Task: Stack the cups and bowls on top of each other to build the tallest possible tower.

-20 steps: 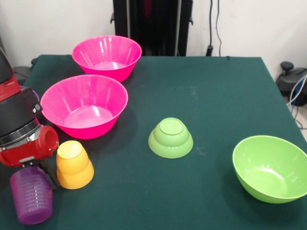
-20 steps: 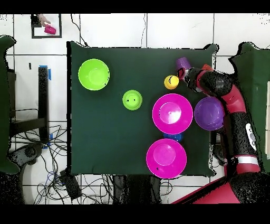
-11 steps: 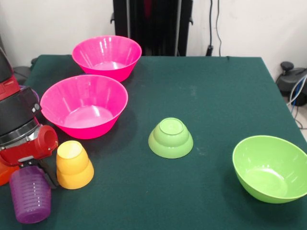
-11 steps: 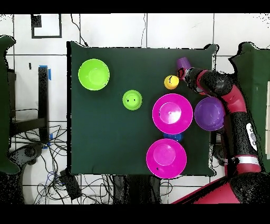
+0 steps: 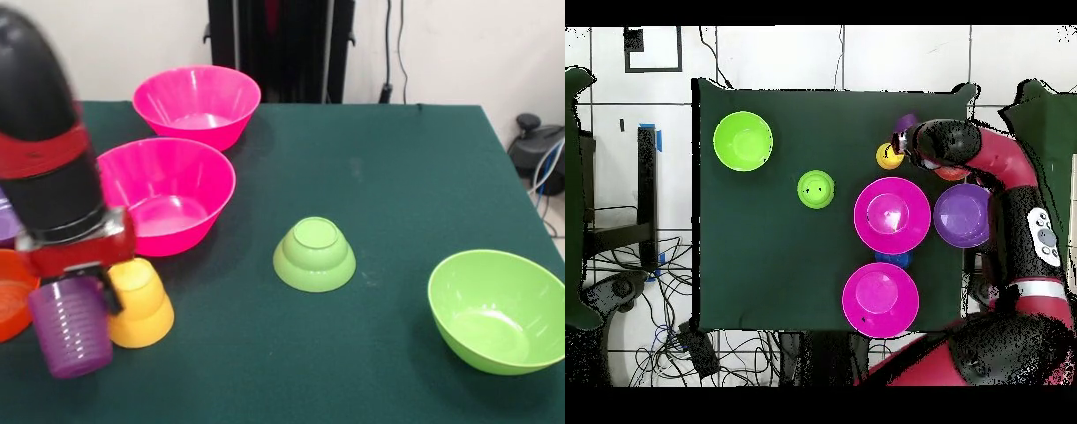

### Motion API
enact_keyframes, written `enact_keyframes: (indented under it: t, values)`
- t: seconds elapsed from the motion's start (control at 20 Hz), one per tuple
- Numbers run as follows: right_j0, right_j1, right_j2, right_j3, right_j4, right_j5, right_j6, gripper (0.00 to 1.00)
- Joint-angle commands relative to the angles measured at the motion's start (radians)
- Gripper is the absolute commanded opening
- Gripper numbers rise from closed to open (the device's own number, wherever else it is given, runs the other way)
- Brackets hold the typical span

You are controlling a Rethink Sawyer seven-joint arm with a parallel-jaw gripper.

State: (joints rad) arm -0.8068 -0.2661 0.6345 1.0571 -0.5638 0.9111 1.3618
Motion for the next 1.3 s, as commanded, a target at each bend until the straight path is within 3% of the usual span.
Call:
enact_keyframes:
  t: [0.05, 0.25, 0.4, 0.5, 0.85, 1.0, 1.1, 1.3]
  values:
    - [0.241, -0.165, -0.202, -0.072, -0.123, 0.254, 0.124, 0.00]
    - [0.354, -0.165, -0.270, -0.174, -0.193, 0.391, 0.078, 0.00]
    - [0.449, -0.144, -0.329, -0.288, -0.293, 0.554, -0.003, 0.00]
    - [0.488, -0.122, -0.349, -0.352, -0.341, 0.606, -0.035, 0.00]
    - [0.534, -0.066, -0.334, -0.519, -0.423, 0.714, -0.133, 0.00]
    - [0.446, -0.049, -0.295, -0.405, -0.276, 0.592, 0.003, 0.00]
    - [0.411, -0.040, -0.288, -0.360, -0.218, 0.589, 0.028, 0.00]
    - [0.397, -0.051, -0.308, -0.304, -0.170, 0.584, 0.041, 0.00]
